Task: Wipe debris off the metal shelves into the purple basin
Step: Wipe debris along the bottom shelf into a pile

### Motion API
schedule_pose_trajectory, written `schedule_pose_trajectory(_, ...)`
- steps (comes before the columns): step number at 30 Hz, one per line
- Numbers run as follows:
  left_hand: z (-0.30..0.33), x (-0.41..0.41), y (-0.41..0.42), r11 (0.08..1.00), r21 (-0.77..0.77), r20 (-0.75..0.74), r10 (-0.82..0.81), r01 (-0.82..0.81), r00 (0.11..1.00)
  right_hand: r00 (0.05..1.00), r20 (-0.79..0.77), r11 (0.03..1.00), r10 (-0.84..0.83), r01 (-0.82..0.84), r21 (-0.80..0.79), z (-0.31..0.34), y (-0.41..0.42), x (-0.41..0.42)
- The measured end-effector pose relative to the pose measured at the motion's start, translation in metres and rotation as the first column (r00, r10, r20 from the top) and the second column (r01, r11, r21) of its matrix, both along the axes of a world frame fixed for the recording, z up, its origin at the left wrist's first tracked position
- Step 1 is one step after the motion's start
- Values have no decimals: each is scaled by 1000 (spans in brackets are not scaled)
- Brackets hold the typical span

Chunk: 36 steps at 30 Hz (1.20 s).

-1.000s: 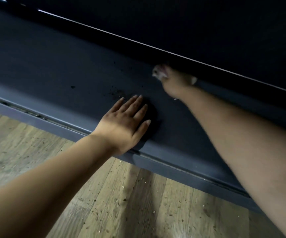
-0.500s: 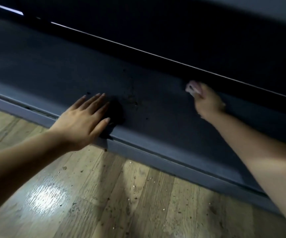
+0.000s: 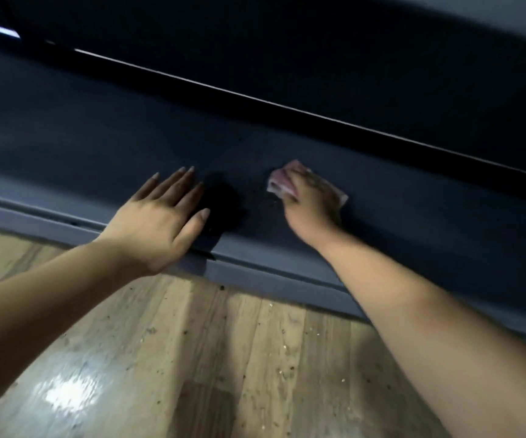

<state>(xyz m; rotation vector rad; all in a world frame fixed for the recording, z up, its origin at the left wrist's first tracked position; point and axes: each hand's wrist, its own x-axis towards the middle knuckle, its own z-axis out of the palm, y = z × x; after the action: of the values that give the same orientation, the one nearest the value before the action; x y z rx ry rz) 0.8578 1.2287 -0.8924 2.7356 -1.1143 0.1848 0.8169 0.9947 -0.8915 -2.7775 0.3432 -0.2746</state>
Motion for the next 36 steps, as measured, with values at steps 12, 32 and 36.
schedule_pose_trajectory(12,-24,10,17,984,87,50,-163,158,985,895,0,888,-445,442,131,28,-61,-73)
schedule_pose_trajectory(32,-27,8,16,989,5,123,-146,146,982,974,-183,989,-133,143,43,9,117,16)
schedule_pose_trajectory(36,-28,8,16,990,-17,110,-139,141,984,967,-240,996,-84,76,-42,27,94,5)
